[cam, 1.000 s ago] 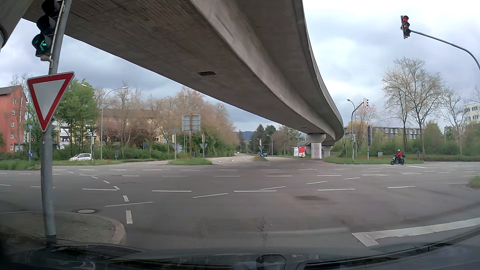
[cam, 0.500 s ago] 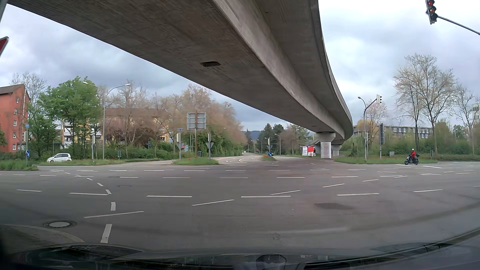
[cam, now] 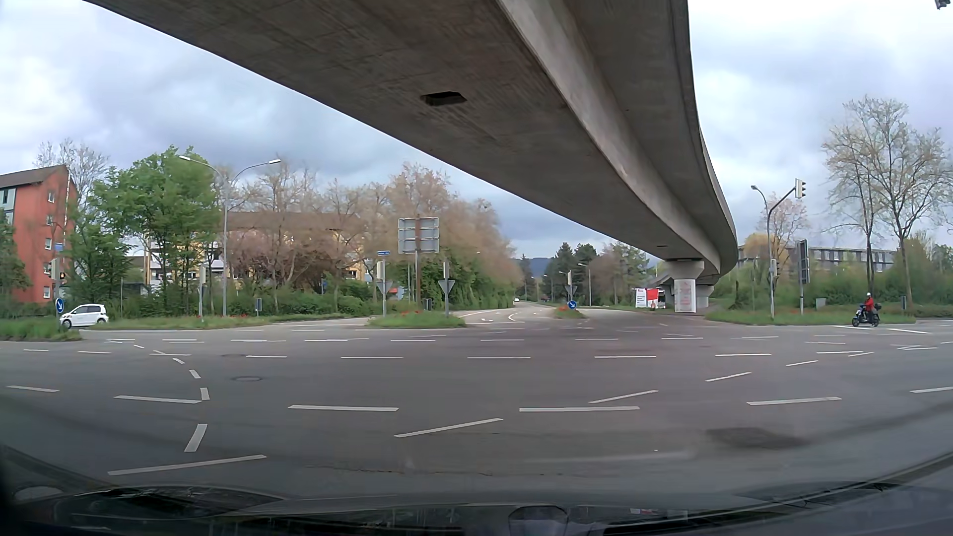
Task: Follow the waypoints while adhering to traffic rules and regulations
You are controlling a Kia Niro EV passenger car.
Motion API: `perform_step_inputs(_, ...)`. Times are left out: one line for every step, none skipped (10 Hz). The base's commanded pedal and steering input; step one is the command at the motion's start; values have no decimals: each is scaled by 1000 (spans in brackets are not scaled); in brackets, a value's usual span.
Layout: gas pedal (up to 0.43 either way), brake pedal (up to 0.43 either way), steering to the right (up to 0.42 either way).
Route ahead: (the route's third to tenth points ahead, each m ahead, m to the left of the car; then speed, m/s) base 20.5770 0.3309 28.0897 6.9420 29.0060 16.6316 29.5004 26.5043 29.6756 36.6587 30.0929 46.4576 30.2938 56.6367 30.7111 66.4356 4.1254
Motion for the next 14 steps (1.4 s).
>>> perform_step_inputs(220,0,-168)
perform_step_inputs(220,0,-179)
perform_step_inputs(220,0,-187)
perform_step_inputs(220,0,-195)
perform_step_inputs(220,0,-198)
perform_step_inputs(209,0,-198)
perform_step_inputs(189,0,-198)
perform_step_inputs(177,0,-198)
perform_step_inputs(177,0,-198)
perform_step_inputs(177,0,-195)
perform_step_inputs(177,0,-193)
perform_step_inputs(177,0,-189)
perform_step_inputs(177,0,-183)
perform_step_inputs(177,0,-178)
